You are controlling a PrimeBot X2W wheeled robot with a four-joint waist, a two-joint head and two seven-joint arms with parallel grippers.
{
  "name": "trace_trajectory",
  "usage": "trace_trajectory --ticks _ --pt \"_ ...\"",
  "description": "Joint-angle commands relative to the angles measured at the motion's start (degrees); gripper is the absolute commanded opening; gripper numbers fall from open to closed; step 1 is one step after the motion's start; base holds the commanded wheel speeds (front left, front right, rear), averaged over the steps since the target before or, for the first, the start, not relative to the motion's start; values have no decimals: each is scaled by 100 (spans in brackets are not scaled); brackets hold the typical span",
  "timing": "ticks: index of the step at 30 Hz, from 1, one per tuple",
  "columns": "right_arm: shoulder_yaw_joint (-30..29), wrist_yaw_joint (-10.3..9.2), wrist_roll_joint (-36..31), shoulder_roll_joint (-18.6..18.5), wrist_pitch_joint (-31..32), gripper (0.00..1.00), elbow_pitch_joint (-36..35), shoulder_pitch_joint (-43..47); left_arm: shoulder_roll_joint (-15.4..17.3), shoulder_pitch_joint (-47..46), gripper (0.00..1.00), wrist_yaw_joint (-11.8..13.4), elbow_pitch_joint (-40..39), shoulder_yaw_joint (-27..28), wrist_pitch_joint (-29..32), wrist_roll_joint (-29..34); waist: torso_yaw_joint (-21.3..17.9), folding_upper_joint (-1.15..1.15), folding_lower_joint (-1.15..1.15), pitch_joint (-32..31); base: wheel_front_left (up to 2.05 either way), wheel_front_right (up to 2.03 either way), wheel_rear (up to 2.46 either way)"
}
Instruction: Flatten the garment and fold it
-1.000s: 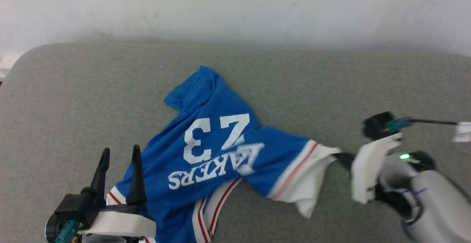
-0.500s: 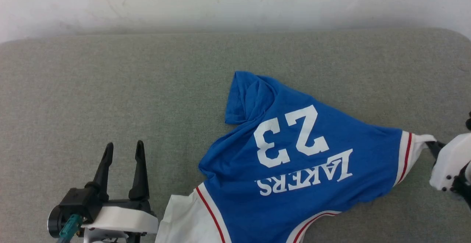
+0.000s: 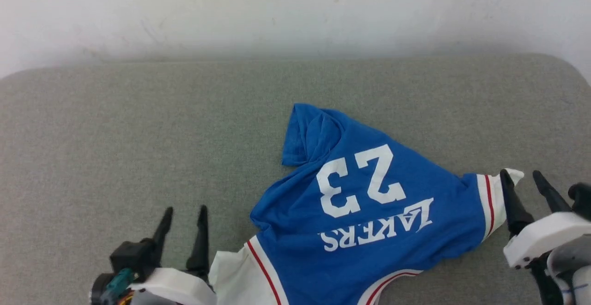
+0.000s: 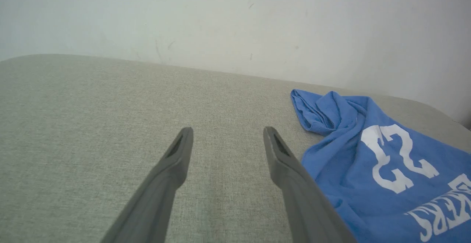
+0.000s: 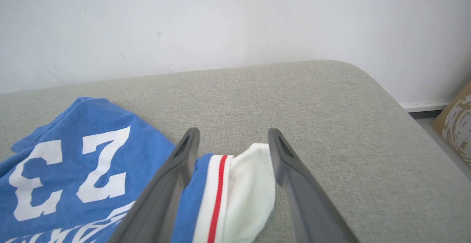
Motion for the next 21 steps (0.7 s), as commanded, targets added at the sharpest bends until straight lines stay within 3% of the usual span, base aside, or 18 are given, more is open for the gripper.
trace_trajectory --ticks 1,6,17,18,19,20,21 --pt "4 -4 -111 122 -262 100 -196 168 -7 -10 100 -82 65 -122 238 -69 -46 0 1 -209 0 0 0" --pt "234 -4 -317 410 -811 100 -861 625 74 -271 100 -173 306 -666 1262 -125 -133 0 1 -329 0 0 0" --pt "657 -4 -343 670 -656 100 -1520 1029 683 -889 100 -230 1295 -1594 3429 -167 -590 0 1 -137 0 0 0" --pt "657 -4 -331 683 -667 100 -1526 1036 724 -908 96 -232 1389 -1669 3655 -193 -609 0 1 -122 0 0 0" --pt "657 -4 -313 698 -663 100 -1523 1043 774 -934 82 -233 1446 -1738 3834 -216 -632 0 1 -103 0 0 0" --pt "659 -4 -298 712 -674 100 -1529 1041 835 -961 0 -234 1478 -1823 3979 -247 -654 0 1 -85 0 0 0" --pt "659 -4 -288 724 -686 100 -1537 1039 891 -987 0 -234 1493 -1895 4101 -313 -665 0 1 -73 0 0 0"
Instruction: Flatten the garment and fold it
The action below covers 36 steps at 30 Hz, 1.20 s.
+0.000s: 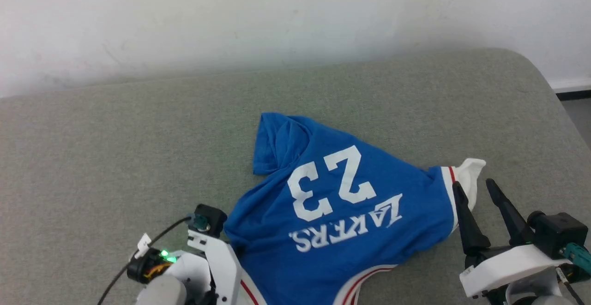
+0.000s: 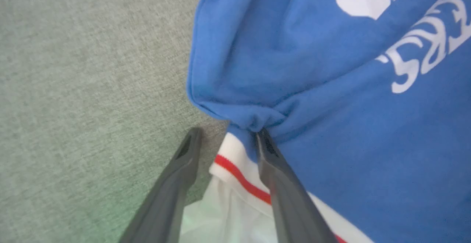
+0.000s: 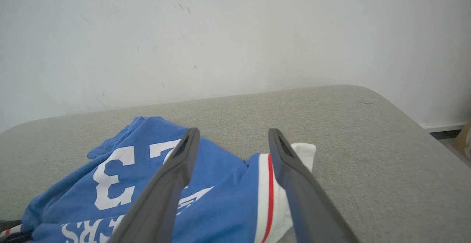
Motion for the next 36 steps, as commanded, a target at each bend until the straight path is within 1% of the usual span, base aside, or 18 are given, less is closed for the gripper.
trace_trajectory --ticks 1,4,9,10,14,17,21,22,23,24,28,31,34,36 --pt "3 -4 46 38 -27 100 -41 57 142 112 0 -36 263 -172 280 -94 -73 0 2 83 0 0 0" --pt "-14 -4 53 59 -29 100 -60 50 368 -92 0 -26 91 17 156 -204 -86 0 2 124 0 0 0" --pt "-81 -4 68 94 3 100 -72 39 721 -564 0 137 -246 403 -151 -176 -65 0 2 196 0 0 0" --pt "-81 -4 68 94 3 100 -72 39 721 -564 0 137 -246 403 -151 -176 -65 0 2 196 0 0 0" --pt "-69 -4 99 119 54 100 -77 -27 904 -1029 0 267 -304 627 -271 -144 -63 0 2 321 0 0 0" --pt "-25 -4 119 126 72 100 -60 -114 928 -1412 0 314 -75 755 -349 -204 -71 0 2 437 0 0 0" --pt "52 -4 108 127 61 100 -19 -222 823 -1746 0 325 518 884 -594 -370 -115 0 2 537 0 0 0" --pt "75 -4 99 127 51 100 -11 -239 763 -1767 19 323 665 931 -676 -452 -127 0 2 536 0 0 0" --pt "98 -4 91 127 36 100 -13 -248 713 -1767 82 337 783 975 -776 -512 -136 0 2 528 0 0 0" --pt "110 -4 81 128 20 100 -19 -247 675 -1743 100 363 877 1014 -887 -552 -142 0 2 510 0 0 0" --pt "122 -4 55 138 0 100 -82 -171 518 -1500 100 454 997 1267 -1423 -800 -105 0 2 376 0 0 0" --pt "100 -4 29 146 31 100 -180 -46 451 -1259 100 491 788 1384 -1638 -934 0 0 2 227 0 0 0" --pt "100 -4 4 153 97 100 -306 80 506 -977 100 507 394 1419 -1477 -1013 103 0 2 90 0 0 0" --pt "96 -4 -16 159 140 100 -398 158 615 -748 100 568 94 1411 -1174 -1014 166 0 2 5 0 0 0"
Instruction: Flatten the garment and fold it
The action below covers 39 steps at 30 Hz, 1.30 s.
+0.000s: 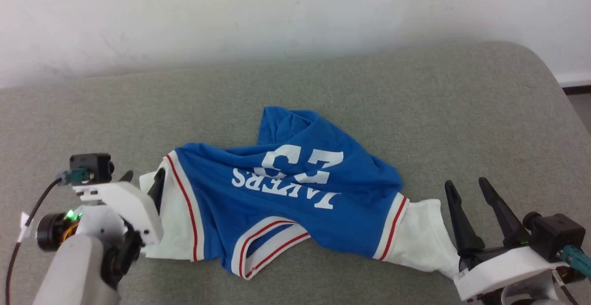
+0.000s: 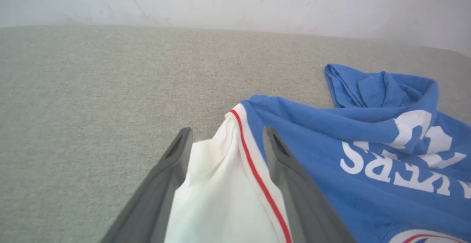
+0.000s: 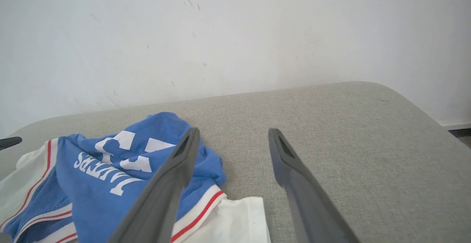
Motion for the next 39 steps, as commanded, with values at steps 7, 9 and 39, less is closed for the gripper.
trace_trajectory --ticks 7,9,39 --pt "14 -4 -65 47 120 100 -262 234 536 830 100 169 -799 70 1440 -171 198 0 0 -261 0 0 0" --pt "32 -4 -65 51 137 100 -295 254 637 976 100 214 -863 54 1785 -194 187 0 0 -262 0 0 0" --pt "-642 -4 680 -476 1851 100 -120 380 427 881 0 36 78 -169 1501 -484 -34 0 0 -30 0 0 0"
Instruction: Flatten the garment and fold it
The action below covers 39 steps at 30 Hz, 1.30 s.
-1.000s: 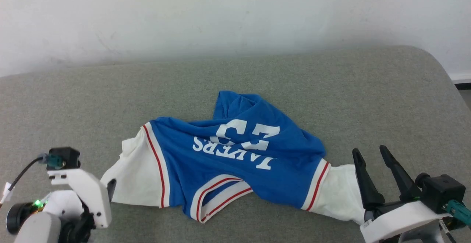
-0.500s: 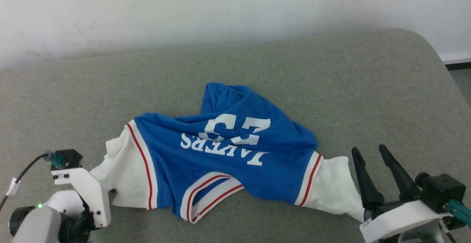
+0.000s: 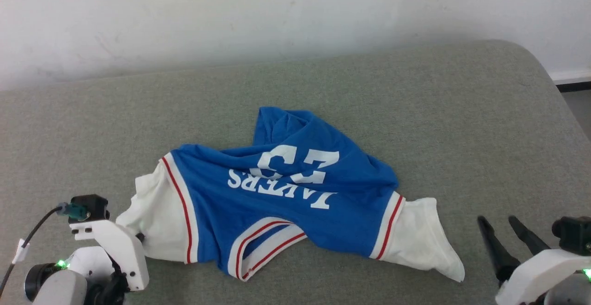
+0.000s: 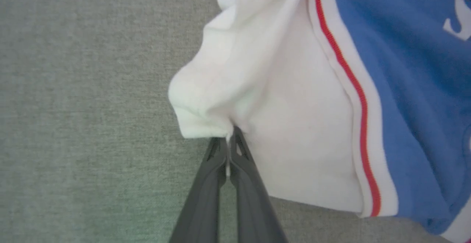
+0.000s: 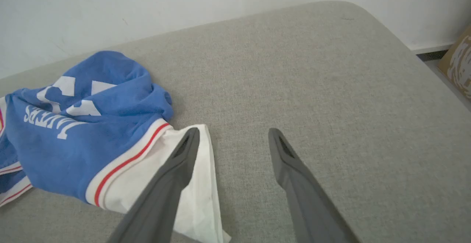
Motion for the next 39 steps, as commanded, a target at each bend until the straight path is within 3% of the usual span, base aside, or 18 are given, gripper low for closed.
trace_trajectory --ticks 1,7,13,20,21,22,24,30,39 --pt "-51 -4 131 -117 359 100 54 56 -75 143 0 83 -67 7 -184 78 89 -1 -1 -42 0 0 0" --pt "207 -4 495 -505 1476 100 327 -65 -83 273 0 360 -799 128 -720 257 206 -1 -1 -34 0 0 0" --pt "722 -4 713 -632 1770 100 789 -373 -102 411 0 508 -1430 151 -837 319 274 -1 -1 38 0 0 0" --pt "1373 -4 1135 -628 2387 100 1819 -648 -147 539 0 596 -1948 75 -821 349 381 -1 -1 127 0 0 0" --pt "1461 -4 1203 -620 2558 76 1936 -653 -143 547 0 606 -1979 66 -821 360 389 -1 -1 129 0 0 0" --pt "1525 -4 1262 -613 2698 45 2029 -661 -156 558 0 610 -2007 65 -828 345 397 -1 -1 128 0 0 0" --pt "1633 -4 1387 -592 2964 0 2150 -667 -162 586 0 613 -2045 59 -835 330 402 -1 -1 114 0 0 0" --pt "1473 -4 1458 -732 2651 0 1733 -863 -138 646 0 670 -2180 137 -1004 338 379 -1 -1 -57 0 0 0" --pt "688 -4 1081 -1102 2127 0 -130 -1075 179 283 0 805 -3103 470 -1349 539 428 -1 -1 -477 0 0 0"
